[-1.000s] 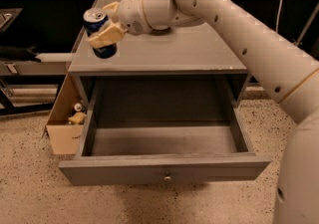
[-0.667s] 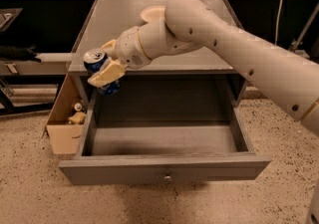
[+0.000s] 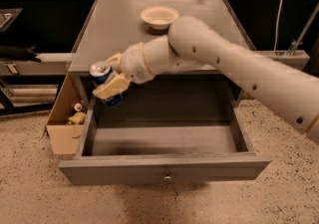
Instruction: Place pepsi can into top drawer
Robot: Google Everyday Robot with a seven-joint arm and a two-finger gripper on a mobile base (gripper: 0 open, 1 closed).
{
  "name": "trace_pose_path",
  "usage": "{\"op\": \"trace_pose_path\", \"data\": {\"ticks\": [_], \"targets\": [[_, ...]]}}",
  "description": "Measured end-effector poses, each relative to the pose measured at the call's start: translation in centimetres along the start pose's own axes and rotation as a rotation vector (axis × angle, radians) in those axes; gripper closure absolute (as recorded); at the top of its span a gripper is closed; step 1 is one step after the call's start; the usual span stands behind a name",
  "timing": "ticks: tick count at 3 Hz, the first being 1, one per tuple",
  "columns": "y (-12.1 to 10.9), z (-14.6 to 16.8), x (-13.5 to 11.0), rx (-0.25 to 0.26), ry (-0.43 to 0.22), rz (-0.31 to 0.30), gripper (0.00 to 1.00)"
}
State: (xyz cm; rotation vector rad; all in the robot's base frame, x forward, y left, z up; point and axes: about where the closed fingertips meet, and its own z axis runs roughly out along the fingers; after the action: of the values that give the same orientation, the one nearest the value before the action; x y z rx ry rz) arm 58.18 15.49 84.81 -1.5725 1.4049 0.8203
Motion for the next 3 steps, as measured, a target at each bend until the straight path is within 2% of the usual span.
{"op": "trace_pose_path", "data": {"ticks": [1,2,3], "targets": [[2.8,2.3,7.3,0.064,-0.043,0.087,1.0],[4.2,3.7,11.0,0.094,-0.052,0.134,1.0],[3.9,5.0,15.1,0.126,-0.058,0.166,0.79]]}}
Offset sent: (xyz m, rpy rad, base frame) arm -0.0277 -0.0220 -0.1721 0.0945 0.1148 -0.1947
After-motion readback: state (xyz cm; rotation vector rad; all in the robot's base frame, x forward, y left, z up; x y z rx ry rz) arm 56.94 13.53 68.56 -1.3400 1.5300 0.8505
